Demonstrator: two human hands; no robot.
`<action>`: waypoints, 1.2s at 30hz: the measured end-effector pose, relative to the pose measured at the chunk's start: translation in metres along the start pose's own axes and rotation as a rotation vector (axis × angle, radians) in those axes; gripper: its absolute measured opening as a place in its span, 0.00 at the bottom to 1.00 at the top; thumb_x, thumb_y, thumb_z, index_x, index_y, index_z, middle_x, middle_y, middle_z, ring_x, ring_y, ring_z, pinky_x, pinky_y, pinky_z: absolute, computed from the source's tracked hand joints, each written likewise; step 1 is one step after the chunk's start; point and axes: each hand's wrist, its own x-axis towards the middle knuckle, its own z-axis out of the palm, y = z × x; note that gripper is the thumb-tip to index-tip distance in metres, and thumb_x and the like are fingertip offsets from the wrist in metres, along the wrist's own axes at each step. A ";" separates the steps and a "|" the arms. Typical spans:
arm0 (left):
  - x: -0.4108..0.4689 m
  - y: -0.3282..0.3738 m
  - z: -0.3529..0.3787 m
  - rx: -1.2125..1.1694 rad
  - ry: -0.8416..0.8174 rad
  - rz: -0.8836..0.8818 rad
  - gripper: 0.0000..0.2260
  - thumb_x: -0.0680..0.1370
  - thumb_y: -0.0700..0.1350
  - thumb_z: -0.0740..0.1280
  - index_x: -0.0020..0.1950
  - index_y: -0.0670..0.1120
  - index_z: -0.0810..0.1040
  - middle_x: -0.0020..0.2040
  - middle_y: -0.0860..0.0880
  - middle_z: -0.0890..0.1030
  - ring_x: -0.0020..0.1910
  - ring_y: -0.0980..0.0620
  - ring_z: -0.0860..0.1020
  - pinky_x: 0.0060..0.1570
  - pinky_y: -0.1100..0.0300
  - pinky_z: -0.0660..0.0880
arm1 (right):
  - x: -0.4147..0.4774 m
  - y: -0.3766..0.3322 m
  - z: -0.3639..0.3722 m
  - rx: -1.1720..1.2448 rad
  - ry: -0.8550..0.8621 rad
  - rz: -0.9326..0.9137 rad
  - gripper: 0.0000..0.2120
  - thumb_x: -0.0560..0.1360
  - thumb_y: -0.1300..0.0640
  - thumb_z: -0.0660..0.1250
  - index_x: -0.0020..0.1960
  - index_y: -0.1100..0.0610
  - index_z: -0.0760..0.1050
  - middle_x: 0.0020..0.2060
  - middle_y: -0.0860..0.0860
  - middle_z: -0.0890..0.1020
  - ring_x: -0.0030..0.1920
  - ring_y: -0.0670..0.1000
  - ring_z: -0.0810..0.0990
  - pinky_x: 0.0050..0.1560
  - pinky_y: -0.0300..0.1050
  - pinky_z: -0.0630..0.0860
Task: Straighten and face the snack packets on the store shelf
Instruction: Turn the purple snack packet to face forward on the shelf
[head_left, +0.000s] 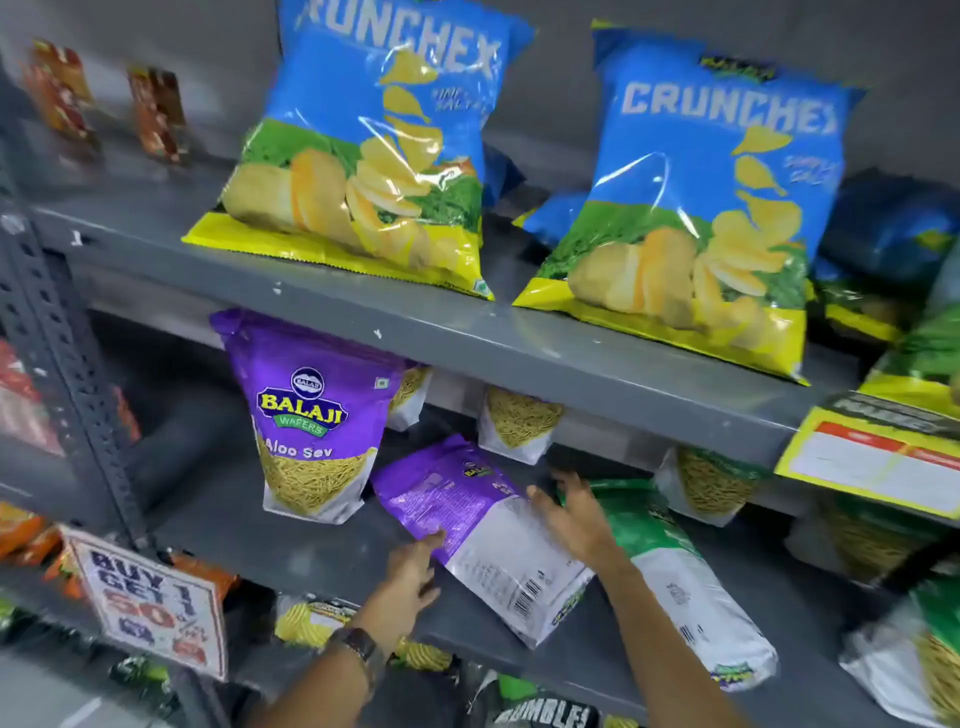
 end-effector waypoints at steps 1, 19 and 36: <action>0.002 -0.001 0.004 -0.037 -0.043 -0.070 0.23 0.73 0.43 0.69 0.65 0.40 0.68 0.63 0.41 0.70 0.66 0.42 0.69 0.56 0.48 0.70 | 0.010 0.004 0.002 0.083 -0.092 0.077 0.20 0.73 0.45 0.66 0.60 0.55 0.72 0.51 0.52 0.77 0.57 0.57 0.77 0.57 0.47 0.71; 0.003 0.061 0.023 0.302 -0.194 0.592 0.14 0.66 0.35 0.74 0.48 0.47 0.77 0.40 0.52 0.83 0.33 0.65 0.80 0.34 0.67 0.79 | 0.026 0.027 -0.022 0.534 -0.215 -0.113 0.15 0.61 0.65 0.78 0.43 0.55 0.77 0.37 0.46 0.85 0.40 0.38 0.83 0.45 0.32 0.77; -0.007 -0.004 0.035 0.173 0.087 0.842 0.36 0.62 0.38 0.78 0.63 0.52 0.65 0.55 0.49 0.74 0.53 0.60 0.74 0.53 0.64 0.73 | 0.034 0.004 -0.038 1.083 -0.152 -0.211 0.25 0.53 0.50 0.81 0.48 0.51 0.79 0.44 0.52 0.86 0.48 0.57 0.82 0.56 0.53 0.76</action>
